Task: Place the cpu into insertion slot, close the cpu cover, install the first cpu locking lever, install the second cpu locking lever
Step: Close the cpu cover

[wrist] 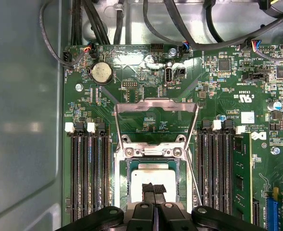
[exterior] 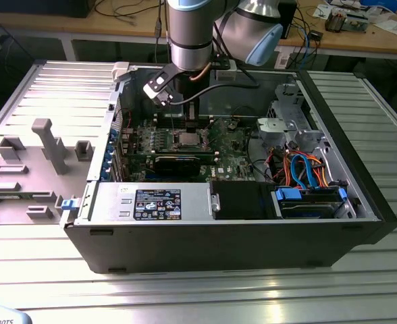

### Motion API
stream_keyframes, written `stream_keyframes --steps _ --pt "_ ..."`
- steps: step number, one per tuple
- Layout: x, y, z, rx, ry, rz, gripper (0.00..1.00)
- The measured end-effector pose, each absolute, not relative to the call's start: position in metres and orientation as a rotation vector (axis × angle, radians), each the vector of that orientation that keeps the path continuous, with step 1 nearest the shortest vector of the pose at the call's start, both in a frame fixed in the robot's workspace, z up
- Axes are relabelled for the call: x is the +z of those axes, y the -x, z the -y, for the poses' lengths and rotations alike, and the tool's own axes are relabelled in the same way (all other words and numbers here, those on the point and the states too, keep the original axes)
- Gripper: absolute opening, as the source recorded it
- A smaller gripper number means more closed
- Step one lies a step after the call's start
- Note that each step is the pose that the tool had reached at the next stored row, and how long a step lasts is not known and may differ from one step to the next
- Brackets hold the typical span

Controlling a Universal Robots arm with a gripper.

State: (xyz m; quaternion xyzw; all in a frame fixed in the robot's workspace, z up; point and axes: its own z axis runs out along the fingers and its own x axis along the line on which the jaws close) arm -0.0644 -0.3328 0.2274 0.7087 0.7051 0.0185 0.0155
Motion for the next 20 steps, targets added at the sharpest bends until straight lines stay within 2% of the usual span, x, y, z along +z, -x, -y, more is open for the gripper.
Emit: stream_keyframes --steps 20 --pt "0.258 0.064 0.333 0.058 -2.205 -2.193 0.11"
